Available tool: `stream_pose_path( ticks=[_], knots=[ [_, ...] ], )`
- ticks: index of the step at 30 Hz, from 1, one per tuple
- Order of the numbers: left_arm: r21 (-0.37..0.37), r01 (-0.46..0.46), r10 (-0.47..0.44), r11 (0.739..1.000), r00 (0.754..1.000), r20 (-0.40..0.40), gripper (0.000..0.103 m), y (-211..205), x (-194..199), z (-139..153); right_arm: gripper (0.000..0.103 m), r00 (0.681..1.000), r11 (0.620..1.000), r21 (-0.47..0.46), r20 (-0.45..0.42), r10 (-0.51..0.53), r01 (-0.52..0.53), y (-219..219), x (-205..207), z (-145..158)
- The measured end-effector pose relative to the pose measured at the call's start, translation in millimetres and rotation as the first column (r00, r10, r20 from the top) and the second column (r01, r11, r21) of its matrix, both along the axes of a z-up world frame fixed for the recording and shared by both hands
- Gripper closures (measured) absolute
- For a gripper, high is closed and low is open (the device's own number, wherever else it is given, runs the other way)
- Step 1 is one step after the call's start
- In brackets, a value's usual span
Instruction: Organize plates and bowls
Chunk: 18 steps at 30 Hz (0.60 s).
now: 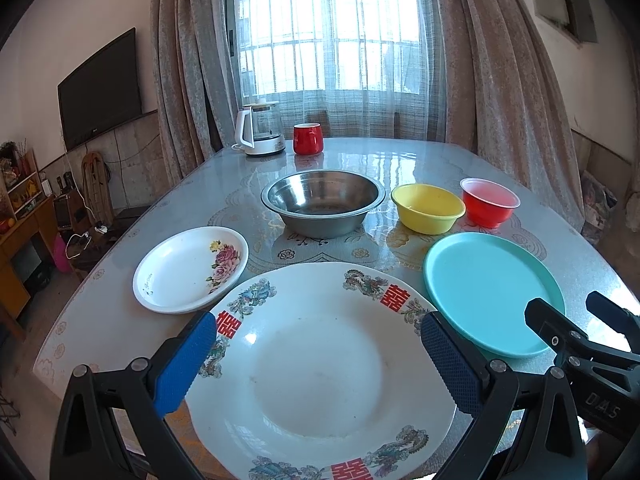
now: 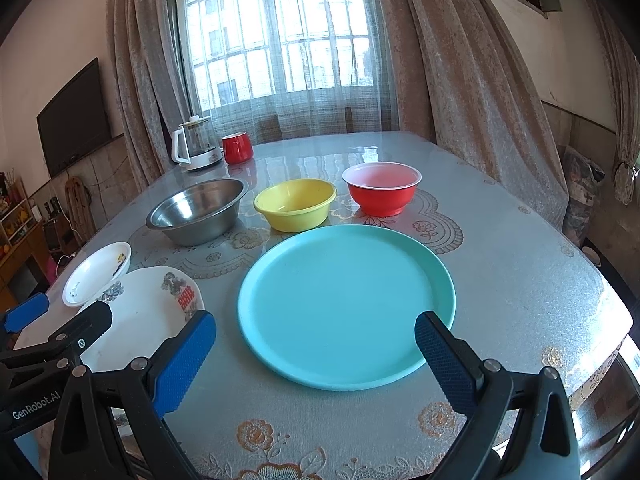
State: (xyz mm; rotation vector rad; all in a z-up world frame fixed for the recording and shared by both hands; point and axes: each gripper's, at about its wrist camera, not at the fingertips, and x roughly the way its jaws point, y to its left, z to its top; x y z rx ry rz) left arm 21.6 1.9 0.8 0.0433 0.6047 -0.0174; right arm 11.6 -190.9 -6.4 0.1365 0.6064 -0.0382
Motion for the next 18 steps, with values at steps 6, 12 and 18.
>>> stream_pose_path(
  ticks=[6,12,18],
  knots=[
    [0.002,0.007,-0.007,1.0,1.0,0.0,0.001,-1,-1,0,0.001,1.0,1.0,0.005,-0.004,-0.005,0.005,-1,-1,0],
    [-0.001,0.016,-0.016,1.0,1.0,-0.008,0.0,-3,-1,-1,0.001,1.0,1.0,0.014,-0.007,-0.007,0.007,-3,0,-1],
    [-0.026,0.095,-0.095,0.995,0.995,-0.029,0.0,-6,5,-1,0.001,1.0,0.999,0.053,-0.014,0.004,-0.003,-14,4,-2]
  ],
)
